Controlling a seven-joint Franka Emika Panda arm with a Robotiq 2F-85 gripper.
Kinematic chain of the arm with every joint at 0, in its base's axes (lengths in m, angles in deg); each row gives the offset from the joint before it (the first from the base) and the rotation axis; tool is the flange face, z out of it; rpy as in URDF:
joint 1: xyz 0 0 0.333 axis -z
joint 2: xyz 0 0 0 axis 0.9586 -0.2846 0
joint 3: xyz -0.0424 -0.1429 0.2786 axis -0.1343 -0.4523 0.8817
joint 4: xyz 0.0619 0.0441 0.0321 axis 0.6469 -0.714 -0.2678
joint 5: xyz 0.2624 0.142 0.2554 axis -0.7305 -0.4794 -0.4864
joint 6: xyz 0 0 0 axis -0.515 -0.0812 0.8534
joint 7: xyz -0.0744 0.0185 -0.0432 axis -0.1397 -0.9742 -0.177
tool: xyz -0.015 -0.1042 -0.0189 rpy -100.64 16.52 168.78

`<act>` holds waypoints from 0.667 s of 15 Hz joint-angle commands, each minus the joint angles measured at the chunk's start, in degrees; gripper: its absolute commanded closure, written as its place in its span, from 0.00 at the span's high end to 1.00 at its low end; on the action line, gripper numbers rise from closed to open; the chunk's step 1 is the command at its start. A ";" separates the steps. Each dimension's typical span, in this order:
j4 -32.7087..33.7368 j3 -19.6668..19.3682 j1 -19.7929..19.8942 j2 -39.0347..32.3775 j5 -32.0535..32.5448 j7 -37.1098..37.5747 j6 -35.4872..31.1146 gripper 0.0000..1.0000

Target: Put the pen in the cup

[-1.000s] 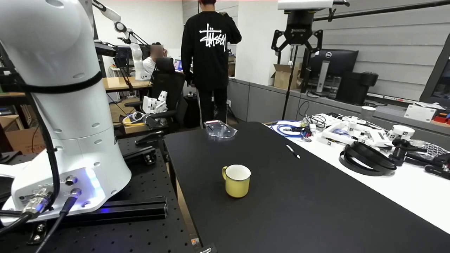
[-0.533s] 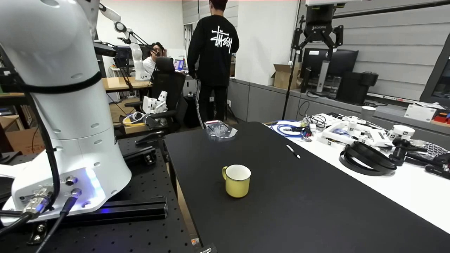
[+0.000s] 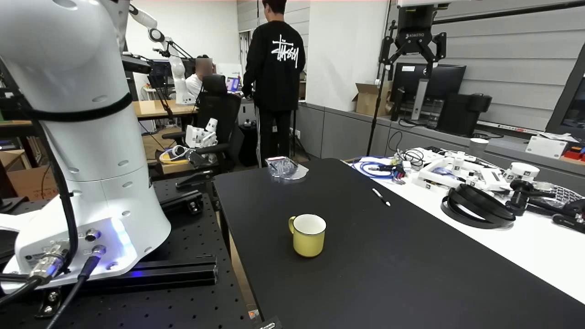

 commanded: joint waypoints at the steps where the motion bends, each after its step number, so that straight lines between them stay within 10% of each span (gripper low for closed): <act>1: 0.20 1.37 1.14 -0.03 0.51 0.31 0.26 1.00; 10: 25.14 4.15 1.95 -19.61 0.15 -14.73 -3.10 1.00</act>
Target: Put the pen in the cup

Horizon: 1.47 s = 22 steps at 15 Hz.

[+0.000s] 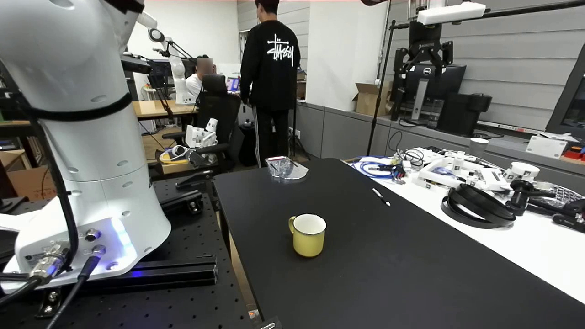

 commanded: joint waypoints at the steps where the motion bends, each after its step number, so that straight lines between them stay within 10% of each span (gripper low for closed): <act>1: 14.09 2.02 0.96 -10.18 -0.30 -5.36 1.81 1.00; 8: 31.61 2.21 -1.37 -23.65 0.36 -9.44 9.48 1.00; 9: 22.85 2.32 -0.66 -18.61 0.02 -8.63 4.83 1.00; 22: 27.28 2.34 -1.08 -22.31 0.16 -9.32 5.15 1.00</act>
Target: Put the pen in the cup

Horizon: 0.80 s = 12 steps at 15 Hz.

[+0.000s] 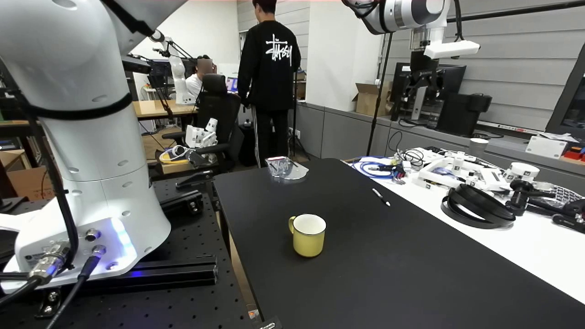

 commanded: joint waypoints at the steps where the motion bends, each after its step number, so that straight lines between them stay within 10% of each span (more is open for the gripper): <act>1: 6.20 0.06 -0.40 -4.62 0.30 -0.75 0.00 1.00; 12: 22.13 1.41 -0.99 -20.20 -0.57 -10.59 -4.08 1.00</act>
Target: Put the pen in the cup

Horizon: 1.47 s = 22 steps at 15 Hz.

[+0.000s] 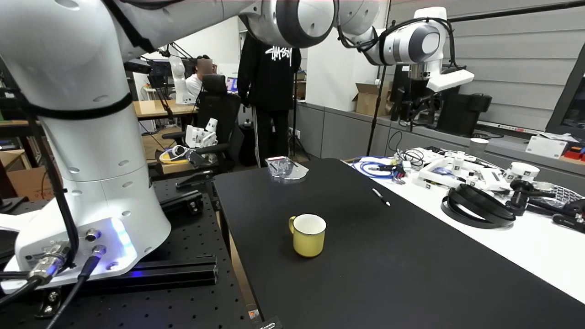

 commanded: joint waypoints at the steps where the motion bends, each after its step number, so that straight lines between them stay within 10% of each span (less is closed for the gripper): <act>1: 8.19 1.14 -0.40 -5.93 -0.65 -3.02 2.08 1.00; 22: 6.27 1.61 -3.13 -7.04 -0.09 -1.99 2.01 1.00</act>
